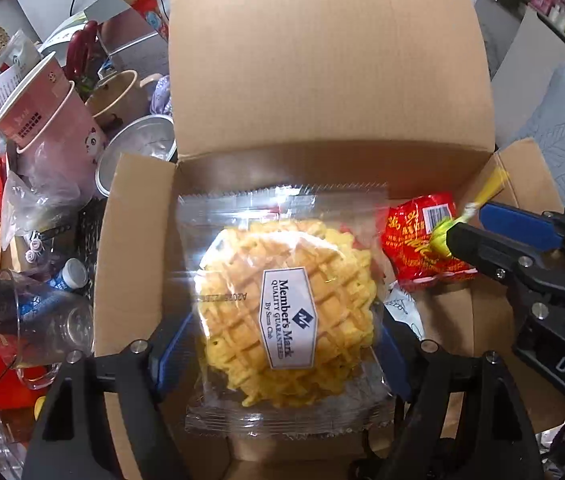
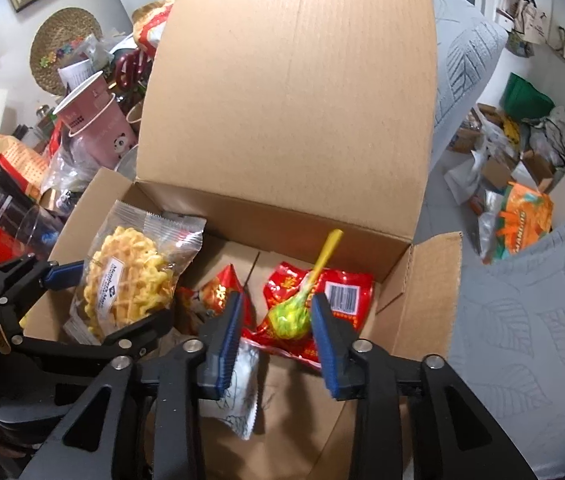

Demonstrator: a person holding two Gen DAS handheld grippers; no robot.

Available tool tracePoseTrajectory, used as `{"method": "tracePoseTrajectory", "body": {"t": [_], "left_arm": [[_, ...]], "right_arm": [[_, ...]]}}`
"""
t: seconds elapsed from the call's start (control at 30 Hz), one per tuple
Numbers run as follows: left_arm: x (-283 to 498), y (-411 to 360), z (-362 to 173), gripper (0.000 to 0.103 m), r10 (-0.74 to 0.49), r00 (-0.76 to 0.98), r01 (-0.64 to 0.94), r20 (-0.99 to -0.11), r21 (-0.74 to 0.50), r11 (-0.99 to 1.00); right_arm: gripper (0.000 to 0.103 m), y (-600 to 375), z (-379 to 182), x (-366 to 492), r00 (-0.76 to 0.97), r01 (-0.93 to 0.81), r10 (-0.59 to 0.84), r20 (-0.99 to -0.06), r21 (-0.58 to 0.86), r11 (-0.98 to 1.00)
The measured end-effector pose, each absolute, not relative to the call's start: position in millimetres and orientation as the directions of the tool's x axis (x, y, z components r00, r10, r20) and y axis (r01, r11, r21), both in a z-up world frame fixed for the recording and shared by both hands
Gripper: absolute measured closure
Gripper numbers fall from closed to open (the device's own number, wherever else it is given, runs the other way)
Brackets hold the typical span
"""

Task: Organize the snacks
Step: 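Lower the waffle and lollipop into the box and open both tools, then withdraw both tools from the box toward the remaining snacks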

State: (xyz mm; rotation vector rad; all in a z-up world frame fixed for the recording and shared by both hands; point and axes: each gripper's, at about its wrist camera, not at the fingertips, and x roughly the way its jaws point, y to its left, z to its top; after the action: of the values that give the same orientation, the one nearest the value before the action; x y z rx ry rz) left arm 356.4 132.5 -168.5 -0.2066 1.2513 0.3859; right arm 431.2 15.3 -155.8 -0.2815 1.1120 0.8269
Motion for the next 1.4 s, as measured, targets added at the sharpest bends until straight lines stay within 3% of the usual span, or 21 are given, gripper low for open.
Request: {"method": "tracePoseTrajectory", "body": {"t": [0.17, 0.27, 0.93, 1.4], "left_arm": [[354, 133, -160, 0.022, 0.199, 0.275, -0.408, -0.941, 0.073, 0.910], [351, 134, -151, 0.022, 0.189, 0.289, -0.416, -0.939, 0.055, 0.908], [300, 111, -37, 0.022, 0.253, 0.443, -0.452, -0.860, 0.030, 0.891], [240, 72, 4, 0.022, 0.238, 0.525, -0.411, -0.817, 0.001, 0.911]], "right_arm": [[0.068, 14, -151, 429, 0.193, -0.708, 0.438, -0.878, 0.184, 0.682], [0.061, 10, -144, 427, 0.204, -0.700, 0.437, -0.876, 0.182, 0.691], [0.061, -24, -49, 389, 0.313, -0.687, 0.542, -0.780, 0.208, 0.696], [0.061, -71, 0, 322, 0.406, -0.680, 0.563, -0.720, 0.174, 0.712]]}}
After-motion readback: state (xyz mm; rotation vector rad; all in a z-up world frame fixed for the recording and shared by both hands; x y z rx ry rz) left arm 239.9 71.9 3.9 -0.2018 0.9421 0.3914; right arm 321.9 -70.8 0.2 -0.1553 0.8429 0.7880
